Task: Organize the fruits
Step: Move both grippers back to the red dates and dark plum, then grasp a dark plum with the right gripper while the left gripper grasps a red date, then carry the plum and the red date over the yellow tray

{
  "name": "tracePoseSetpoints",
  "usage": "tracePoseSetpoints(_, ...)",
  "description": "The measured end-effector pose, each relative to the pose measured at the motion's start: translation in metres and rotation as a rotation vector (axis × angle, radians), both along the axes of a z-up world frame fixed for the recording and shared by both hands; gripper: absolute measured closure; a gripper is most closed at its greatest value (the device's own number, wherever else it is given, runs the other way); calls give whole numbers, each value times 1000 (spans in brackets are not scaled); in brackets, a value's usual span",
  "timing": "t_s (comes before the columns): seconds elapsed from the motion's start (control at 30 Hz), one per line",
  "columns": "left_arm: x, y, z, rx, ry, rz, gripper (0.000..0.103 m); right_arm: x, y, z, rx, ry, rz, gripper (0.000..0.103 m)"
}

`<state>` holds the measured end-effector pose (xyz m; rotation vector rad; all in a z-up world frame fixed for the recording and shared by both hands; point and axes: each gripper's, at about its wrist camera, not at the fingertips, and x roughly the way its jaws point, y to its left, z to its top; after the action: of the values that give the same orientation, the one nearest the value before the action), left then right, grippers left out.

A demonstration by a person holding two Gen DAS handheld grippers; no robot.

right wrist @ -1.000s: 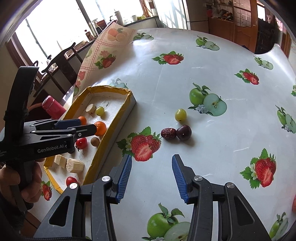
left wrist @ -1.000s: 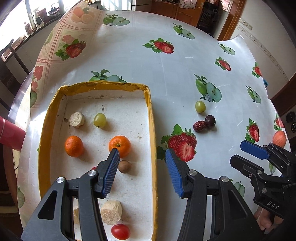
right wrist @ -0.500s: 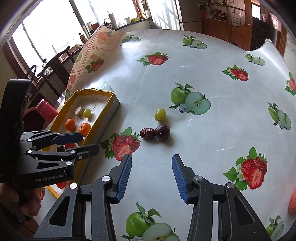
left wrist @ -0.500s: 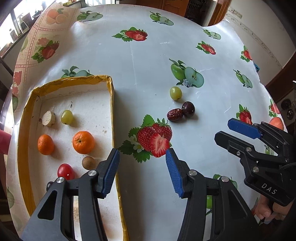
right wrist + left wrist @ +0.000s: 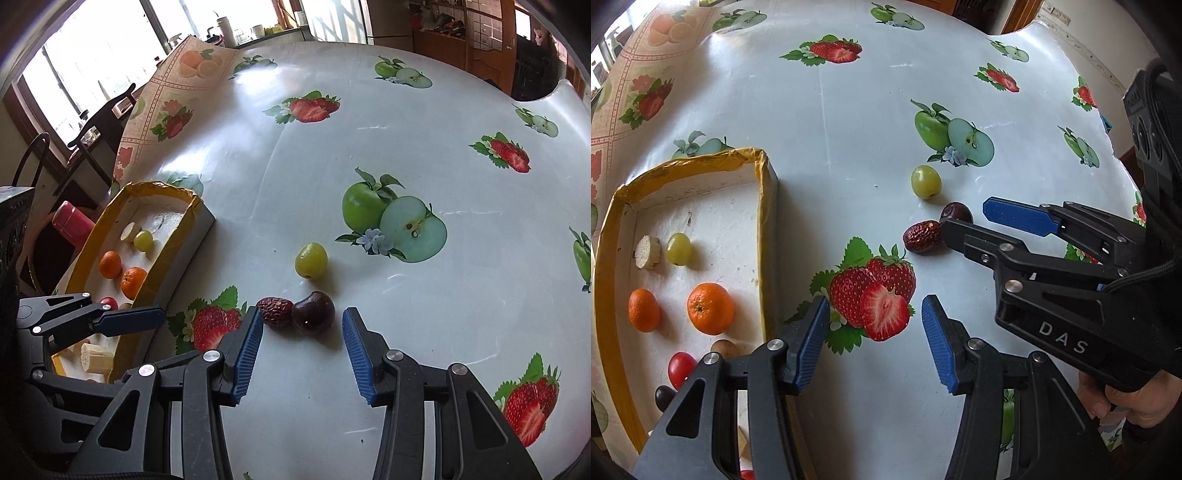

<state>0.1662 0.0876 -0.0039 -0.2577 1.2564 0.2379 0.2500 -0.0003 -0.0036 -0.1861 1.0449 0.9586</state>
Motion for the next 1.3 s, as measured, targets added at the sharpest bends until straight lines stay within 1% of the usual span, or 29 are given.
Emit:
tracePoseSetpoints(0.1,7,0,-4,3,8,-6,53,6,5,-9,-2,15,2,60)
tracePoseSetpoints(0.13,10,0,-6,3,12,-7,53,7,6,-12,-4,19,3,64)
tracePoseSetpoints(0.17,13,0,-8,4,15,-7,53,8,7,-15,-5,28,5,72)
tracePoseSetpoints(0.23,20,0,-12,4,19,-12,53,11,4,-17,16,37,-6,77)
tracePoseSetpoints(0.3,27,0,-15,1,21,-15,53,14,-3,-17,41,57,-18,77)
tracePoseSetpoints(0.43,43,-4,-24,-9,28,-23,53,15,-29,-9,77,56,-72,77)
tracePoseSetpoints(0.5,50,-8,-25,4,16,-28,52,15,-43,-5,92,57,-99,77)
tracePoseSetpoints(0.6,58,-12,-26,15,5,-28,52,14,-61,-3,101,68,-135,77)
tracePoseSetpoints(0.8,66,-20,-29,49,-10,-47,52,7,-79,-5,94,86,-161,77)
tracePoseSetpoints(0.9,64,-25,-29,86,-7,-64,65,4,-85,-5,95,88,-169,77)
tracePoseSetpoints(0.93,60,-26,-28,82,-8,-69,76,4,-85,-4,95,86,-170,77)
tracePoseSetpoints(1.0,56,-26,-27,71,-2,-69,76,1,-87,-2,95,83,-169,77)
tracePoseSetpoints(1.17,36,-25,-23,78,2,-50,76,-7,-88,4,98,74,-161,77)
tracePoseSetpoints(1.3,19,-25,-15,88,-6,-30,76,-16,-89,8,97,70,-152,77)
